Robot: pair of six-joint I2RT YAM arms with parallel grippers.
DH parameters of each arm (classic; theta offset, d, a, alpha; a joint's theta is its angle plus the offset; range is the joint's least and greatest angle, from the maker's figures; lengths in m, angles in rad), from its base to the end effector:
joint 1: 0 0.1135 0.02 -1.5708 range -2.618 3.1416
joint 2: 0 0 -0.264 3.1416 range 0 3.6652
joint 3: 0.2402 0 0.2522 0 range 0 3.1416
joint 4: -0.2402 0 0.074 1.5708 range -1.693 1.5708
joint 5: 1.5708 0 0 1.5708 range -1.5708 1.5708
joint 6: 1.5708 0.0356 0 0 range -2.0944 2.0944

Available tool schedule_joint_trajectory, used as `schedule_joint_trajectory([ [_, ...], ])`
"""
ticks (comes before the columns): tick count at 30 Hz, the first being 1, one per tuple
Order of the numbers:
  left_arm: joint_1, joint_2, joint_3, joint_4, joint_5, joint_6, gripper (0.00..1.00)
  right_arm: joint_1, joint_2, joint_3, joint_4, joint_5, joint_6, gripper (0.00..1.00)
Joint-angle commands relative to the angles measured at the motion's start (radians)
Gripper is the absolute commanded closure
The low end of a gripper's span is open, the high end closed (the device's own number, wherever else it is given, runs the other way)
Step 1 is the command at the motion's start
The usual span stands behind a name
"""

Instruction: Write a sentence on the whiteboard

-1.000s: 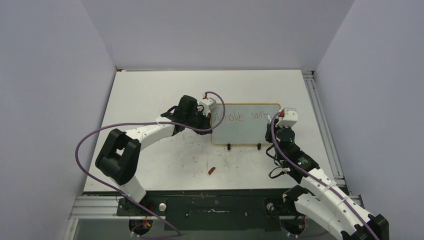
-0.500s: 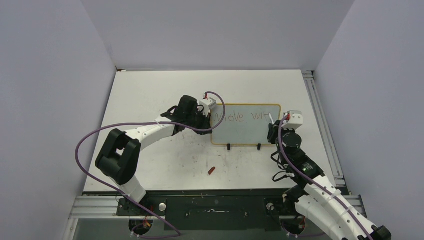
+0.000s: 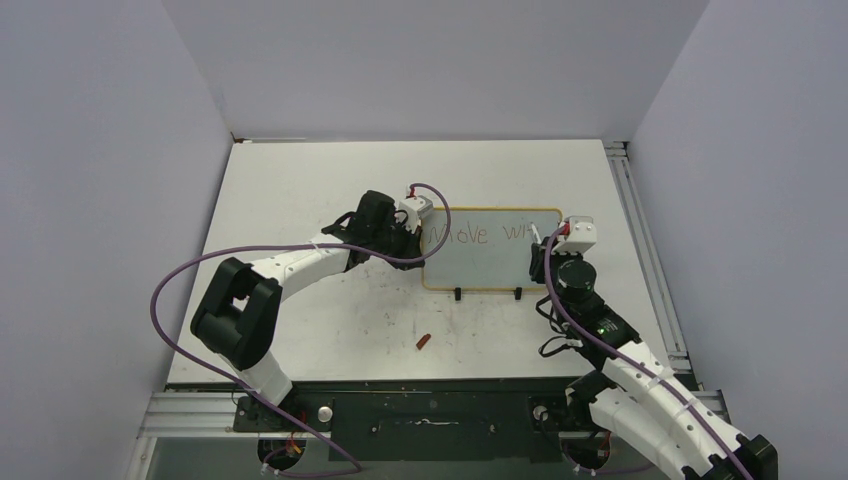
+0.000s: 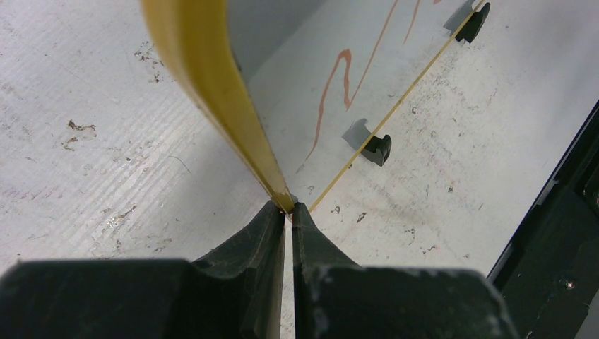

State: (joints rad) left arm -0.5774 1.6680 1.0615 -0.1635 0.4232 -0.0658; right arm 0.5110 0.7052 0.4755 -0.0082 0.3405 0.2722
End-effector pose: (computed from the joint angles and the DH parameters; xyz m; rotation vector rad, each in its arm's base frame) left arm 0.2916 -0.2074 0.2118 0.8148 2.2568 -0.8067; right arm 0.1591 0.0755 0.2619 0.0270 1.8017 0.2523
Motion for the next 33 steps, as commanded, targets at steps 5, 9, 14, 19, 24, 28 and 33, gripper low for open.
schedule_joint_trajectory([
  [5, -0.005, -0.035, 0.039, -0.004, -0.005, 0.018, 0.96, -0.006, 0.014, 0.026, 0.050, 0.015, -0.008, 0.95],
  [9, -0.006, -0.036, 0.039, -0.004, -0.004, 0.018, 0.96, -0.005, 0.006, 0.021, 0.026, 0.021, 0.009, 0.95],
  [14, -0.006, -0.037, 0.039, -0.004, -0.004, 0.017, 0.96, -0.005, -0.019, 0.002, -0.025, 0.021, 0.042, 0.95],
  [19, -0.005, -0.039, 0.038, -0.004, -0.004, 0.017, 0.96, -0.005, -0.045, -0.023, -0.054, 0.017, 0.076, 0.95],
  [24, -0.006, -0.043, 0.039, -0.004, -0.004, 0.017, 0.96, -0.006, -0.042, -0.026, -0.073, 0.011, 0.093, 0.95],
  [28, -0.006, -0.047, 0.039, -0.004, -0.004, 0.017, 0.96, -0.005, -0.032, -0.024, -0.090, 0.012, 0.108, 0.95],
  [33, -0.006, -0.050, 0.038, -0.004, -0.003, 0.017, 0.96, -0.006, -0.027, -0.024, -0.109, 0.017, 0.124, 0.95],
])
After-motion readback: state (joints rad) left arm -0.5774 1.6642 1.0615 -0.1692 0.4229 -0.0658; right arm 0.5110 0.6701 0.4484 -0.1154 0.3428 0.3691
